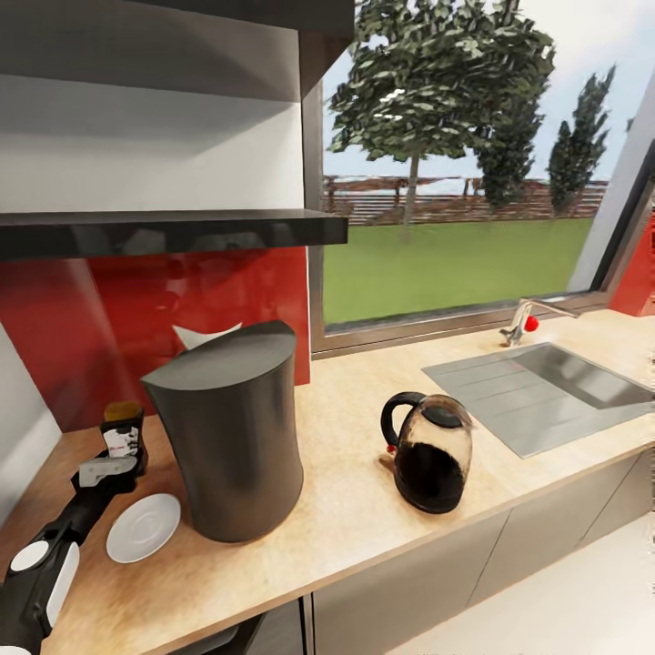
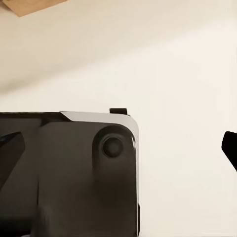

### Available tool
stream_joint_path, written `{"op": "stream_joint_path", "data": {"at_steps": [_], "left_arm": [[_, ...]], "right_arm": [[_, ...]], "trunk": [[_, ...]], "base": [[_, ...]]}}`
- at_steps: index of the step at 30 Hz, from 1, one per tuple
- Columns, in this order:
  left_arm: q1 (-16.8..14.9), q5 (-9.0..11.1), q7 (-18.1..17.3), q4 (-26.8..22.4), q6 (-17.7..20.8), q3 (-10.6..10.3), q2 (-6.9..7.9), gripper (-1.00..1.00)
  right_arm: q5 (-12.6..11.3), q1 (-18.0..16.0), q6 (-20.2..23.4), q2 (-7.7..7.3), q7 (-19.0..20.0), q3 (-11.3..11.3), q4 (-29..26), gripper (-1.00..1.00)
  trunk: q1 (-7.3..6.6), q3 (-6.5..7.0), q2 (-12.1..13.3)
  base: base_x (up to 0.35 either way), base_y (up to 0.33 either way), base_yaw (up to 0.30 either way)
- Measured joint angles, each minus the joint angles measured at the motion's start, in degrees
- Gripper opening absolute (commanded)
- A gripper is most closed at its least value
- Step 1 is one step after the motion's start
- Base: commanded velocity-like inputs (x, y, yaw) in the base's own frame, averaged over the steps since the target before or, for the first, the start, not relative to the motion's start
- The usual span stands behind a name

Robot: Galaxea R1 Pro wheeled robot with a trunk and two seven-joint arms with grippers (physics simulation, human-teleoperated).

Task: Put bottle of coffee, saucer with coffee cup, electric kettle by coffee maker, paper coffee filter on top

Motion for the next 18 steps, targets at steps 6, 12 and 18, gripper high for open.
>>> {"op": "stream_joint_path", "data": {"at_steps": [6,12,18], "left_arm": [[0.0,0.0,0.0,0.0,0.0,0.0,-0.02,-1.0],[0.0,0.0,0.0,0.0,0.0,0.0,-0.02,-1.0],[0.0,0.0,0.0,0.0,0.1,0.0,-0.1,-1.0]], "right_arm": [[0.0,0.0,0.0,0.0,-0.1,-0.1,0.0,1.0],[0.0,0.0,0.0,0.0,-0.1,-0.1,0.0,1.0],[0.0,0.0,0.0,0.0,-0.1,-0.1,0.0,1.0]], "trunk": [[0.0,0.04,0.0],[0.0,0.04,0.0],[0.0,0.04,0.0]], "base": [[0.0,0.0,-0.07],[0.0,0.0,-0.004],[0.0,0.0,-0.099]]}}
